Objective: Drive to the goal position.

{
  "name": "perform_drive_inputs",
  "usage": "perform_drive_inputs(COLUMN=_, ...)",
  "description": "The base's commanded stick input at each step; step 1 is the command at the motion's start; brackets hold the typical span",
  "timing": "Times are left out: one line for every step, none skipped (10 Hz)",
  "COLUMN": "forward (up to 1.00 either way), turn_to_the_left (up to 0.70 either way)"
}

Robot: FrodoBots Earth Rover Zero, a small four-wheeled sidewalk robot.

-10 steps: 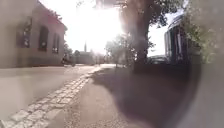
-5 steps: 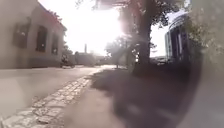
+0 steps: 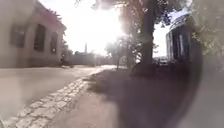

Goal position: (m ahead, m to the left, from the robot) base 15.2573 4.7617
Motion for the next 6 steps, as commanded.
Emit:
perform_drive_inputs(forward=0.85, turn_to_the_left=0.0)
perform_drive_inputs(forward=0.85, turn_to_the_left=0.0)
perform_drive_inputs(forward=0.85, turn_to_the_left=0.0)
perform_drive_inputs(forward=0.85, turn_to_the_left=0.0)
perform_drive_inputs(forward=0.85, turn_to_the_left=0.0)
perform_drive_inputs(forward=0.85, turn_to_the_left=0.0)
